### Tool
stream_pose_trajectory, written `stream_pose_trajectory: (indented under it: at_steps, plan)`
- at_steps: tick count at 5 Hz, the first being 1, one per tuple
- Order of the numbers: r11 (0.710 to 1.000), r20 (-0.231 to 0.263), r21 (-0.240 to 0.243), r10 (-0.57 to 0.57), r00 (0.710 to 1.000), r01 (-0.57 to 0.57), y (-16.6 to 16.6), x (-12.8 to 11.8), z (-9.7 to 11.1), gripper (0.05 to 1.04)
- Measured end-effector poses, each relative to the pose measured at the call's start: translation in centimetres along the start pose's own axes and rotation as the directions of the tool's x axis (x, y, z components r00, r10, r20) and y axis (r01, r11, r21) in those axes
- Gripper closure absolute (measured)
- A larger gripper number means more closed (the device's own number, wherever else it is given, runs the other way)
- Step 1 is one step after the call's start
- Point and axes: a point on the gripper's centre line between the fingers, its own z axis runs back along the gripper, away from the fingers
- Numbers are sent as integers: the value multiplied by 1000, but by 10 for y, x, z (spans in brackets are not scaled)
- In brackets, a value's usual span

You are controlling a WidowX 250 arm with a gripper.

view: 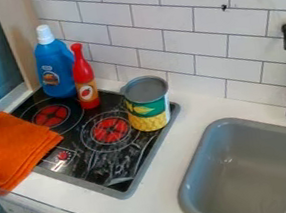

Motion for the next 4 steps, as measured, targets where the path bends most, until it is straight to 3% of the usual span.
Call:
stream_pose_trajectory:
  at_steps: [1, 2, 3, 4]
  plan:
    - [1000, 13, 2, 19, 1000, -19, -9, -2, -23, 83]
    - [1000, 33, -1, 21, 999, -21, -13, 0, -33, 83]
    - [997, 39, 36, 69, 997, -70, -16, -7, -46, 83]
    - [996, 57, 22, 80, 995, -82, -19, -5, -52, 83]
